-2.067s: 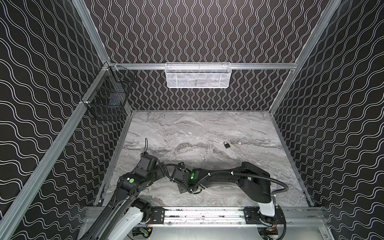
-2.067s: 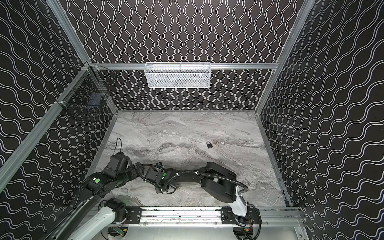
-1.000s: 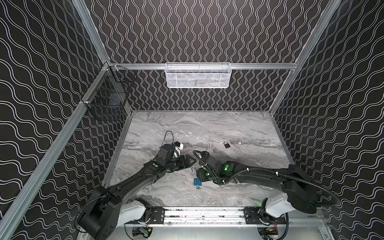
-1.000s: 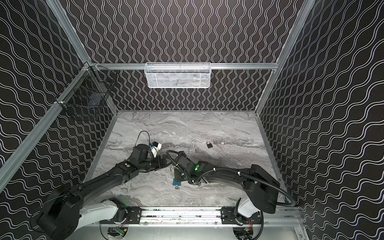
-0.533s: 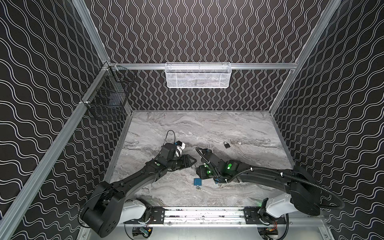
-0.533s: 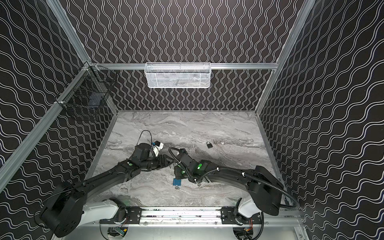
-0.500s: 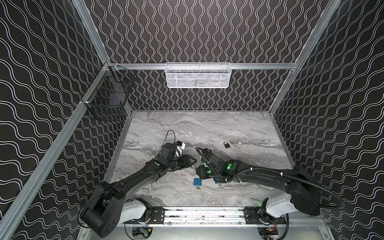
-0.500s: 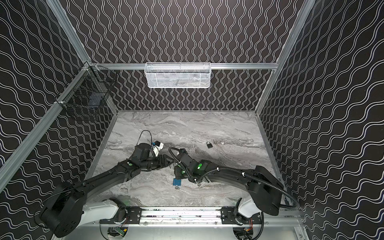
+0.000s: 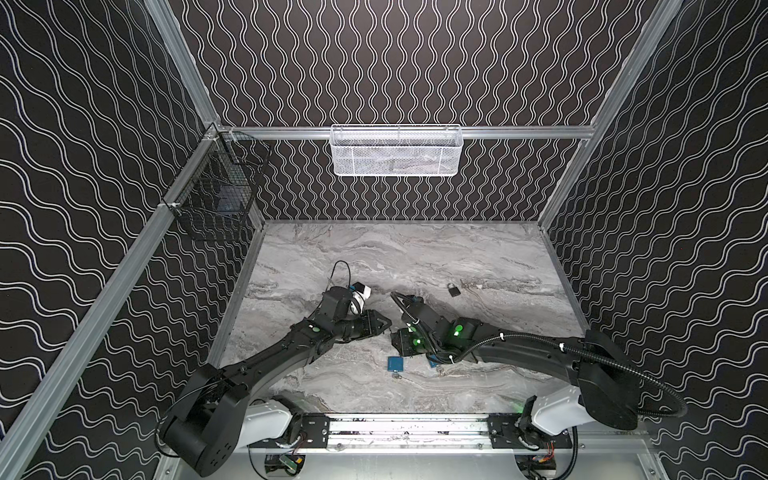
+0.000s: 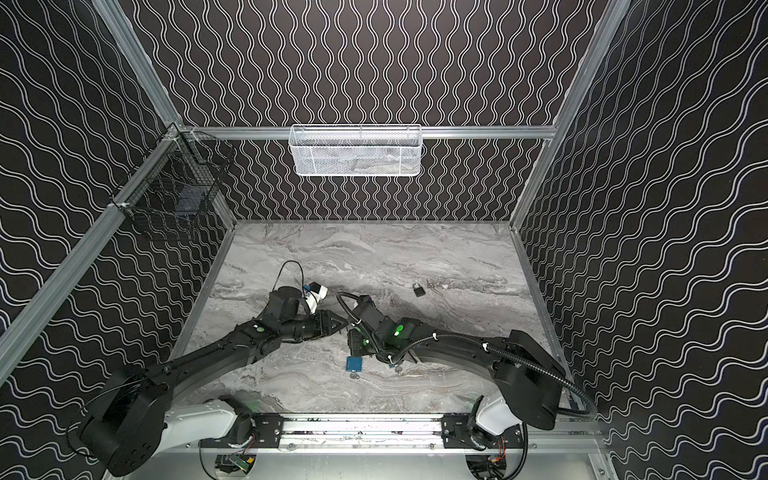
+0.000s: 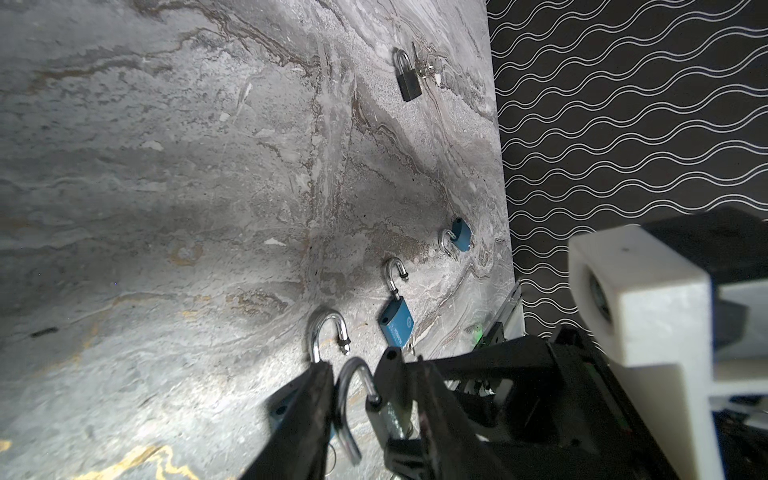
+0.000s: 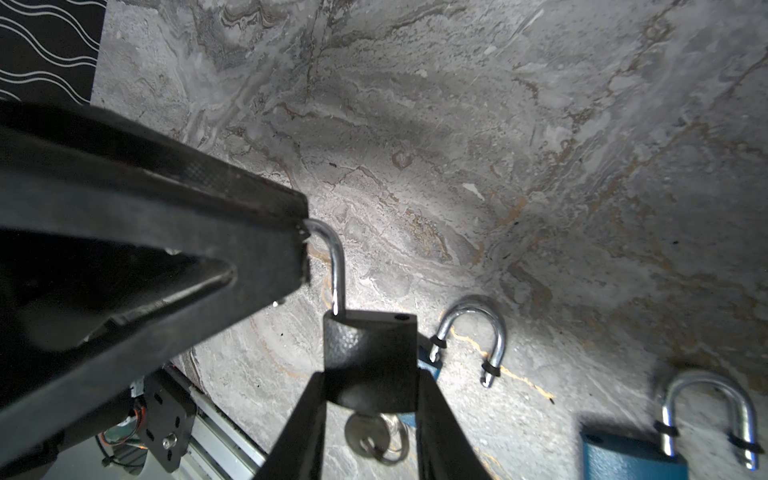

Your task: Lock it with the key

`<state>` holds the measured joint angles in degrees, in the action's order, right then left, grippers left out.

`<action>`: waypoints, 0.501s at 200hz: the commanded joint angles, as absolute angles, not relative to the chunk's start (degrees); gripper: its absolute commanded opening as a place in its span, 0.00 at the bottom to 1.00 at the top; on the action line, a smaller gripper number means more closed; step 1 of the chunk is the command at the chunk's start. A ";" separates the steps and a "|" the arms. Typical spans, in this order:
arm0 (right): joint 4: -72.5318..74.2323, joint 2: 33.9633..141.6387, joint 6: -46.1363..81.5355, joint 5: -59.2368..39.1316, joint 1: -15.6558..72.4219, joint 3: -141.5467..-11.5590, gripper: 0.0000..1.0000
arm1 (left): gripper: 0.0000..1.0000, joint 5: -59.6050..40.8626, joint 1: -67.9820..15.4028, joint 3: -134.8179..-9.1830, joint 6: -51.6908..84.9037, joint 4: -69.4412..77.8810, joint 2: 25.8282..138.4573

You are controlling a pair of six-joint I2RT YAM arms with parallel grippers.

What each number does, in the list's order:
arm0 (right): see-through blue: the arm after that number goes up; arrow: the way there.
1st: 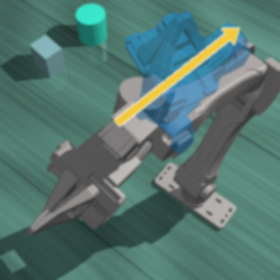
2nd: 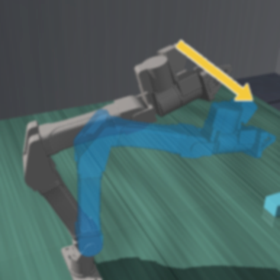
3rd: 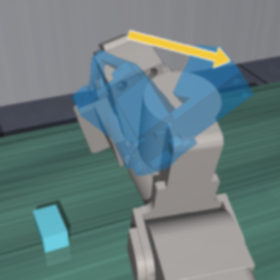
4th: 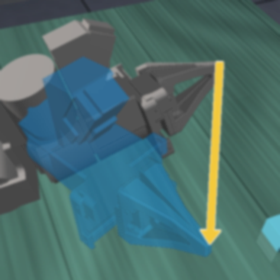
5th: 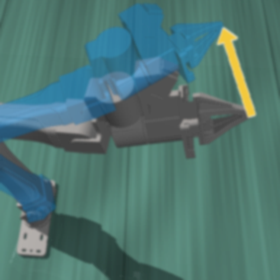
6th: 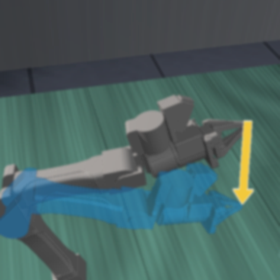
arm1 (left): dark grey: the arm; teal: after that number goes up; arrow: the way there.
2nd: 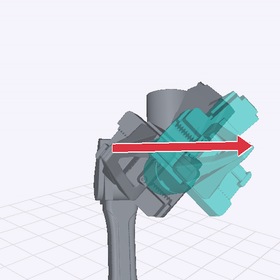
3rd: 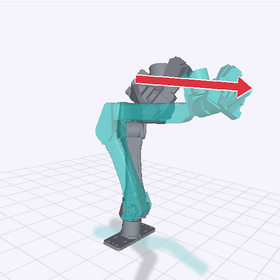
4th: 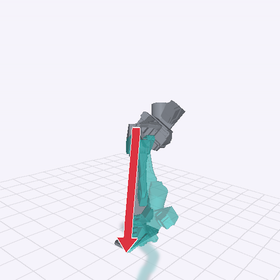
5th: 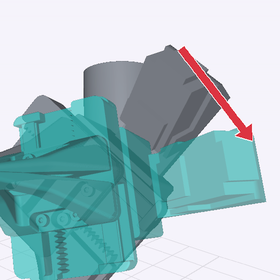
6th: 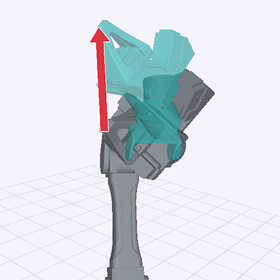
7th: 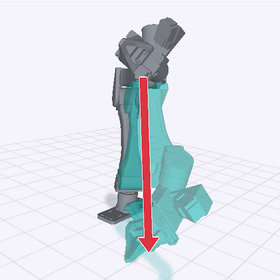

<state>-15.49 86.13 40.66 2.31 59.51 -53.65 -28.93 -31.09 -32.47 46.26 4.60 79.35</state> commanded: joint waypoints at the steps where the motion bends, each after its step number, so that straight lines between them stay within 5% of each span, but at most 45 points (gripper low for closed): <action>1: -13.54 85.90 40.42 2.23 59.50 -53.83 0.14 | 0.34 -29.18 -31.11 -32.70 45.23 5.20 79.61; 100: -13.27 85.34 40.58 1.93 59.50 -53.26 0.14 | 0.20 -27.69 -31.07 -33.75 44.76 3.26 80.40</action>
